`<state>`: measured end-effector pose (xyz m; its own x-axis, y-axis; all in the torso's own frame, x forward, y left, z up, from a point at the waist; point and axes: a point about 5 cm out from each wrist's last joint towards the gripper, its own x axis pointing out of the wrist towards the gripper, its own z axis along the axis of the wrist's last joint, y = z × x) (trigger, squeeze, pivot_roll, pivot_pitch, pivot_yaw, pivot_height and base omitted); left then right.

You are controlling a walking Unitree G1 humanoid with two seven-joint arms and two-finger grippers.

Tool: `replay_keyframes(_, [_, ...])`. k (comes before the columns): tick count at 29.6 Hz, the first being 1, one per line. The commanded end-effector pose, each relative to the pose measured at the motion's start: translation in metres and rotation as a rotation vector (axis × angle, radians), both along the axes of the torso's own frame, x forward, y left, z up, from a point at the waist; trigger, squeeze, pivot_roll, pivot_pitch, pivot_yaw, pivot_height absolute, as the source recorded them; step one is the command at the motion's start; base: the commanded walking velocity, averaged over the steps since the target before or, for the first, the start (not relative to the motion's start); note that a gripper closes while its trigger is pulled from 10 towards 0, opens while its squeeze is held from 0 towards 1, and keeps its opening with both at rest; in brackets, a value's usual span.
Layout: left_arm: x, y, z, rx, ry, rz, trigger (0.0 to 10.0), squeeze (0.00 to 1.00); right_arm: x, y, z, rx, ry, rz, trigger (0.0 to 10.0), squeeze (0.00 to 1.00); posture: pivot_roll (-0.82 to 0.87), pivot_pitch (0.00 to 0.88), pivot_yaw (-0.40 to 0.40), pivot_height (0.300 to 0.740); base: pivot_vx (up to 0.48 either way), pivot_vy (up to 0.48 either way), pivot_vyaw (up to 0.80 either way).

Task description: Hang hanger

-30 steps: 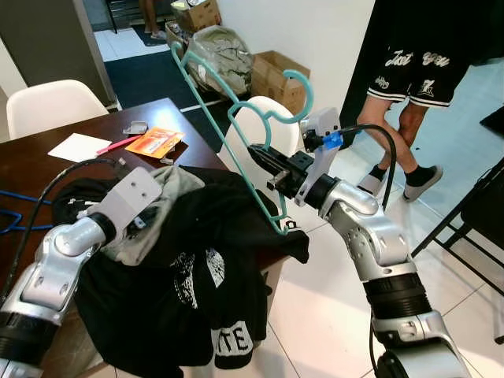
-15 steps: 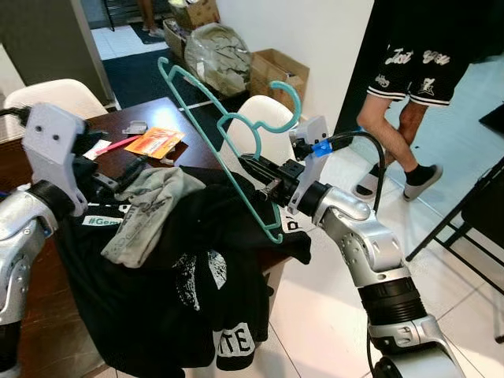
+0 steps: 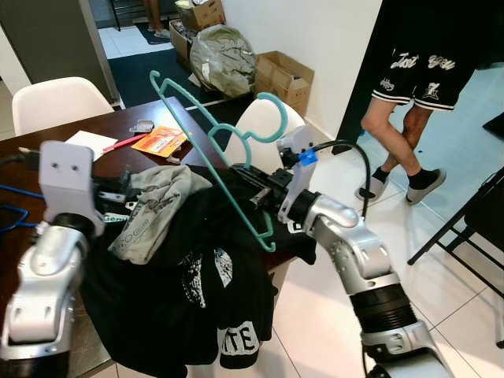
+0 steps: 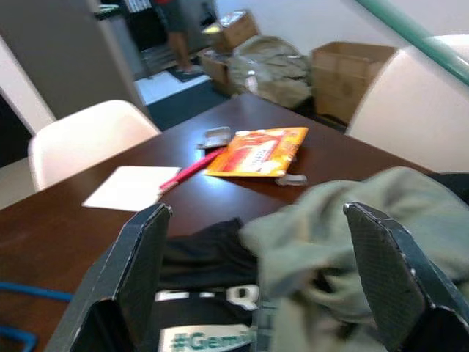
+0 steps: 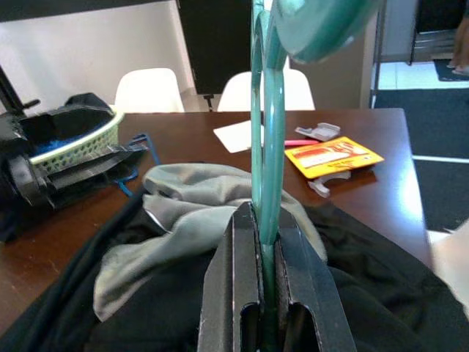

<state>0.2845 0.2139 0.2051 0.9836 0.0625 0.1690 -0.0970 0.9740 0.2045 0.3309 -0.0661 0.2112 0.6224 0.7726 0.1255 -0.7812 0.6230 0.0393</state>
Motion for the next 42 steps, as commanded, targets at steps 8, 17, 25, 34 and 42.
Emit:
replay_keyframes(8, [-0.002,-0.003,-0.004,0.013,0.017,0.034,10.0,0.00,-0.007,0.012,0.005,0.018,-0.045,0.050,10.0,0.00,0.06,0.101,0.001,0.740,0.000,0.314,0.79])
replay_keyframes(17, [-0.001,-0.005,0.000,0.009,-0.010,0.073,10.0,0.00,-0.003,0.011,0.007,0.037,-0.036,0.009,10.0,0.00,0.06,0.097,-0.004,0.740,0.000,0.282,0.28])
replay_keyframes(25, [-0.001,-0.003,0.004,0.014,-0.027,0.099,10.0,0.00,-0.002,0.012,0.007,0.040,-0.037,-0.004,10.0,0.00,0.06,0.095,-0.006,0.740,0.000,0.262,0.00])
replay_keyframes(34, [0.008,0.008,0.021,0.010,-0.073,0.052,10.0,0.00,0.001,0.009,0.009,0.046,-0.043,-0.036,10.0,0.00,0.05,0.085,-0.004,0.740,0.000,0.000,0.00])
replay_keyframes(42, [0.018,0.019,0.028,0.028,-0.087,0.094,10.0,0.00,0.002,0.007,0.011,0.053,-0.047,-0.043,10.0,0.00,0.05,0.080,-0.003,0.740,0.000,0.000,0.00])
